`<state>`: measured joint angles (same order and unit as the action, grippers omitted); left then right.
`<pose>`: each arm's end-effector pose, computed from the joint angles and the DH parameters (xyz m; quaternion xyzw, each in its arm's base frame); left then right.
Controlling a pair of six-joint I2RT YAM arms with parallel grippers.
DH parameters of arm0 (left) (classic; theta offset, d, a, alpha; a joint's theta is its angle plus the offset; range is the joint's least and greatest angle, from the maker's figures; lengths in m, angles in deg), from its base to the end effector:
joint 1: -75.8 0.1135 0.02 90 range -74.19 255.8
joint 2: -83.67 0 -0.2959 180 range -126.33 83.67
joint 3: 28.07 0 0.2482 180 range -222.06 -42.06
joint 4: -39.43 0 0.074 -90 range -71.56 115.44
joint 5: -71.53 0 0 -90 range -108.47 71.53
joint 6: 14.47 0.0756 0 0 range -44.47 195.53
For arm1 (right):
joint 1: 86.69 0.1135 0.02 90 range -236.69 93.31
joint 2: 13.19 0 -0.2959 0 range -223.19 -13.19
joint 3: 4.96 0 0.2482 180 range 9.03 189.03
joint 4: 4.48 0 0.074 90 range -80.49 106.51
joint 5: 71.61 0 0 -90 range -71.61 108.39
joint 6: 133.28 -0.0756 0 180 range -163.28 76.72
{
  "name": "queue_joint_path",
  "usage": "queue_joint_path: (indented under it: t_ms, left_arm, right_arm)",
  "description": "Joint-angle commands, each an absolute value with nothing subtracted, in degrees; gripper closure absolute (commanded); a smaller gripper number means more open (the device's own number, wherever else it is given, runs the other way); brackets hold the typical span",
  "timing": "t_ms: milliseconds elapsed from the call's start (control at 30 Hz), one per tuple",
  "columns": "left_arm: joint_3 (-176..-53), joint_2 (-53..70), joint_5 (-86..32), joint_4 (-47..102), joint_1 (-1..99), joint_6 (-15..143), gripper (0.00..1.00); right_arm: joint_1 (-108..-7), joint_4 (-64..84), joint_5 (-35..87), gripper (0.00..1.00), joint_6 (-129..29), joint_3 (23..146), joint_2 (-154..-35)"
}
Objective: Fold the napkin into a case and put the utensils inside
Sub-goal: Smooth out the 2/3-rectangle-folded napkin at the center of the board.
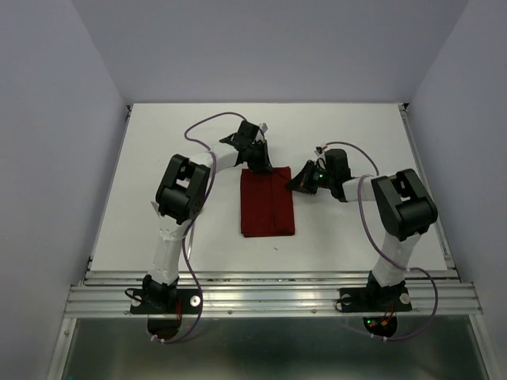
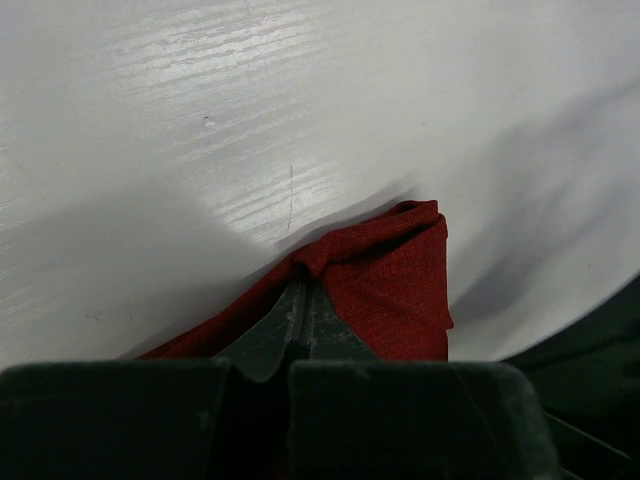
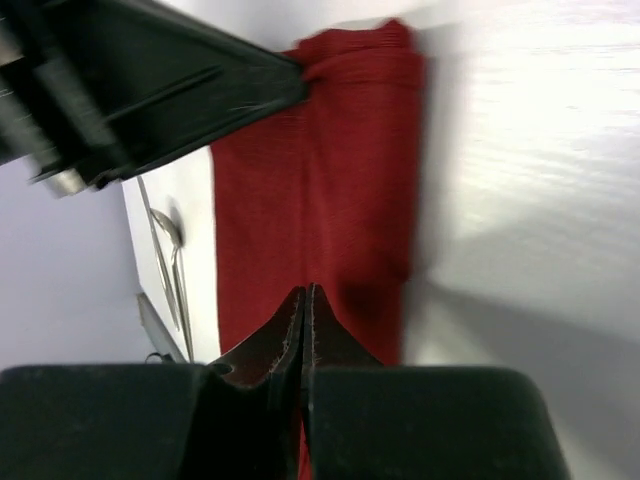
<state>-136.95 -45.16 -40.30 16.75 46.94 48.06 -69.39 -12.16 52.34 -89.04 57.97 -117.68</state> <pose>0.4637 -0.2876 0.1617 0.0870 0.8982 -0.3391 0.2659 0.3629 0.1573 0.1591 0.0743 0.8519 0.4549 0.2488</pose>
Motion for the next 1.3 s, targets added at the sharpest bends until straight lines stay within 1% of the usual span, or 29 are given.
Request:
queue_joint_path:
  t_ms: [0, 67, 200, 500, 800, 1133, 1267]
  left_arm:
    - [-136.5, -47.6, -38.3, 14.1, 46.7, 49.7, 1.0]
    - [-136.5, -47.5, -37.6, 13.8, 46.7, 49.9, 1.0]
    - [-136.6, -47.4, -36.8, 13.5, 46.7, 49.7, 1.0]
    - [-136.3, -47.8, -36.3, 13.6, 46.7, 49.2, 1.0]
    - [-136.6, -48.1, -35.4, 13.1, 46.7, 48.9, 1.0]
    - [-137.0, -48.5, -35.3, 13.1, 46.7, 48.7, 1.0]
    - [-137.2, -48.6, -35.3, 13.0, 46.7, 48.7, 1.0]
  right_arm:
    - [-69.8, -21.4, 60.6, 0.99, -92.9, 61.8, -123.5]
    - [-69.8, -22.0, 60.7, 0.99, -93.2, 61.8, -125.9]
    - [-69.8, -25.3, 61.8, 0.99, -94.3, 58.6, -127.1]
    - [-69.8, -29.3, 65.1, 0.99, -94.7, 51.8, -124.7]
    - [-68.7, -27.6, 67.1, 0.99, -91.3, 44.3, -119.4]
    - [-64.9, -19.2, 69.5, 0.99, -83.7, 38.9, -113.7]
    - [-64.4, -18.4, 69.3, 0.99, -83.0, 36.9, -112.7]
